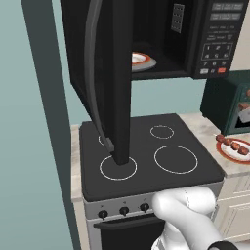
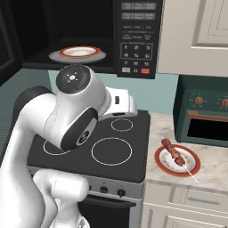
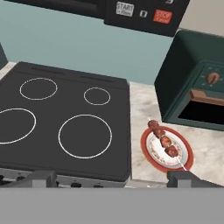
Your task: Pick the kebab skewer from the counter and place it in the microwave. Then turn on the microwave.
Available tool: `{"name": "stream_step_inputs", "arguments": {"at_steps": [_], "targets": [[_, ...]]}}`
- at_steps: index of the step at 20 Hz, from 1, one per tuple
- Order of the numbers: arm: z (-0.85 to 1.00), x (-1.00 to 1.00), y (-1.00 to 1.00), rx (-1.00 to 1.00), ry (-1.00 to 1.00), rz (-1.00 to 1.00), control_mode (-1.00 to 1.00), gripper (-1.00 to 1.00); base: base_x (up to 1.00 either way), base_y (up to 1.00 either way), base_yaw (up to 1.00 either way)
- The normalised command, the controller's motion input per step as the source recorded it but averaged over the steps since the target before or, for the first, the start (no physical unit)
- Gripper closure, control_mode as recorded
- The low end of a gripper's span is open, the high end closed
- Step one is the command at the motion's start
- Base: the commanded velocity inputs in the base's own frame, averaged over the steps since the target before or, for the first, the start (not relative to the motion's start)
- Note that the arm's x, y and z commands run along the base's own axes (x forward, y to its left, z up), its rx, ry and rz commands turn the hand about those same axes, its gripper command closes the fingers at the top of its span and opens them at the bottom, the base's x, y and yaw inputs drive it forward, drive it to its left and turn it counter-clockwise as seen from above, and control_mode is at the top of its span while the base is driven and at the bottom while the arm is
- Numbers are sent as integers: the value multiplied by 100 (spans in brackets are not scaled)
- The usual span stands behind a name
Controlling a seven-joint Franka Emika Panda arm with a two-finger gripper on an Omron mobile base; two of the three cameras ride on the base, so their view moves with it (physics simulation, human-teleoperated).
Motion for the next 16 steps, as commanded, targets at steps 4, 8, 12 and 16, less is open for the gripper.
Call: {"name": "stream_step_inputs", "arguments": {"at_steps": [4, 8, 12, 16], "targets": [[-18, -4, -24, -1, 0, 0, -100, -100, 0, 0, 0], [-12, 0, -16, -5, 9, 0, -100, -100, 0, 0, 0], [-18, 0, -18, -5, 10, -1, -100, -100, 0, 0, 0], [-20, -1, -26, -1, 4, -1, -100, -100, 0, 0, 0]]}}
